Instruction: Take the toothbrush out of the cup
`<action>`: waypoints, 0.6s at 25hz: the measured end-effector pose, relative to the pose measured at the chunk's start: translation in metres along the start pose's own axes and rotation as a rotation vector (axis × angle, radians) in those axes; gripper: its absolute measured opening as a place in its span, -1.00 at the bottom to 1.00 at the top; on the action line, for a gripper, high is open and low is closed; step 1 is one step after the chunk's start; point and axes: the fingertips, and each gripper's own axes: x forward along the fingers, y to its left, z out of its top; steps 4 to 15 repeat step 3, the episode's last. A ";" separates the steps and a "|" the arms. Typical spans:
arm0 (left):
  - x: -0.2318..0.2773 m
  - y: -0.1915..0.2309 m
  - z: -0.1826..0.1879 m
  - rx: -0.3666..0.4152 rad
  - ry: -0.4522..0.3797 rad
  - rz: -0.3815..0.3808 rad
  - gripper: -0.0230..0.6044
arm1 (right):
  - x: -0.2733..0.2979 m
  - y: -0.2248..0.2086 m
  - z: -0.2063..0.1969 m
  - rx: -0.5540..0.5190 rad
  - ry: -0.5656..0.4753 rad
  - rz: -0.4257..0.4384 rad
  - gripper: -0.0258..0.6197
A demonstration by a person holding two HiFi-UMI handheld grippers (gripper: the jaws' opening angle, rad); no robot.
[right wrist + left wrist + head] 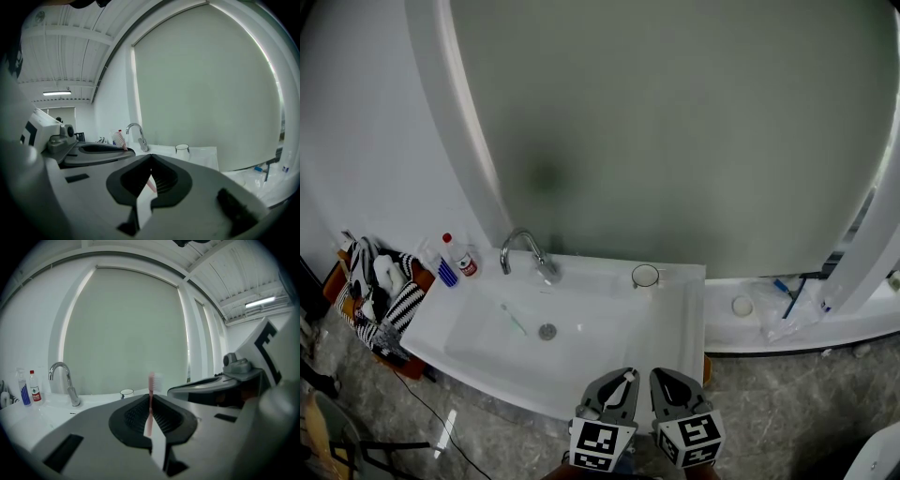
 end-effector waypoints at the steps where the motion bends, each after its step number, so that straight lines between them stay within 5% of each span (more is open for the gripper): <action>1: 0.000 0.000 0.000 0.000 0.000 0.000 -0.84 | 0.000 0.000 0.000 0.000 -0.001 0.001 -0.89; 15: 0.001 0.001 0.001 0.001 0.001 0.000 -0.84 | 0.001 0.000 0.001 -0.001 -0.002 0.002 -0.89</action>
